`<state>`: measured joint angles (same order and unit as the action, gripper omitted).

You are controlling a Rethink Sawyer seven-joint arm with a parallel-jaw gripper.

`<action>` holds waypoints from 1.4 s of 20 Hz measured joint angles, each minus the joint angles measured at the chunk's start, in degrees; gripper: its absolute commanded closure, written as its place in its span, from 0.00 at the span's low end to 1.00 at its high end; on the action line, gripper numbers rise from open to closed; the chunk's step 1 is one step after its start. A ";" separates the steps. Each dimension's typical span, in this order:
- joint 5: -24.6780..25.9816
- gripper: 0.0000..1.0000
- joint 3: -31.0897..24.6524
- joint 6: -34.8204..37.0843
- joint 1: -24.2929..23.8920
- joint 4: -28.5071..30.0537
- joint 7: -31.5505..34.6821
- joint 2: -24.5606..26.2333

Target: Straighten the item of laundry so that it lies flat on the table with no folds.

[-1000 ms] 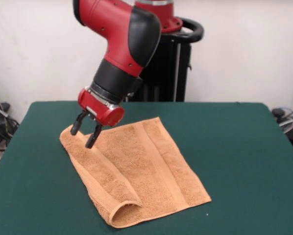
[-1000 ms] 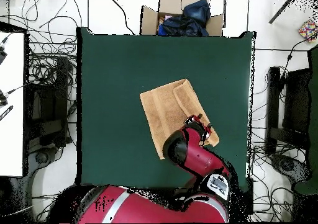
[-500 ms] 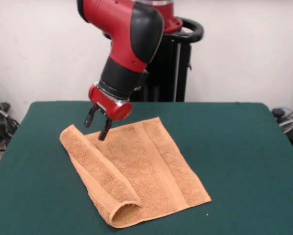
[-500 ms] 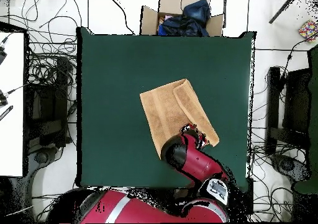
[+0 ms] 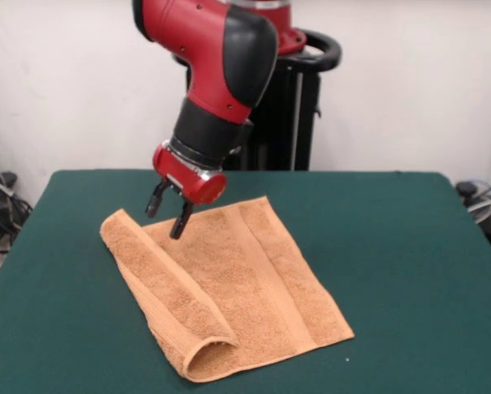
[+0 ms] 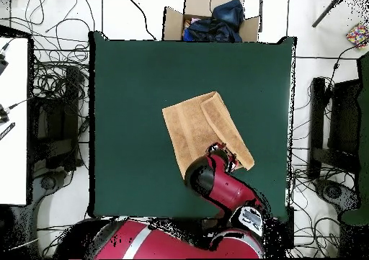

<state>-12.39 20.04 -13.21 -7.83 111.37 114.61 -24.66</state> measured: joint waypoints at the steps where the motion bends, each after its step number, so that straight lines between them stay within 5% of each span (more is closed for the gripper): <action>1: 0.00 0.00 0.00 -0.87 0.21 0.00 0.00 0.22; 28: 0.06 0.00 -3.11 -5.64 -2.61 0.75 0.00 4.40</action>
<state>-12.33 16.93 -18.85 -10.44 112.12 114.61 -20.25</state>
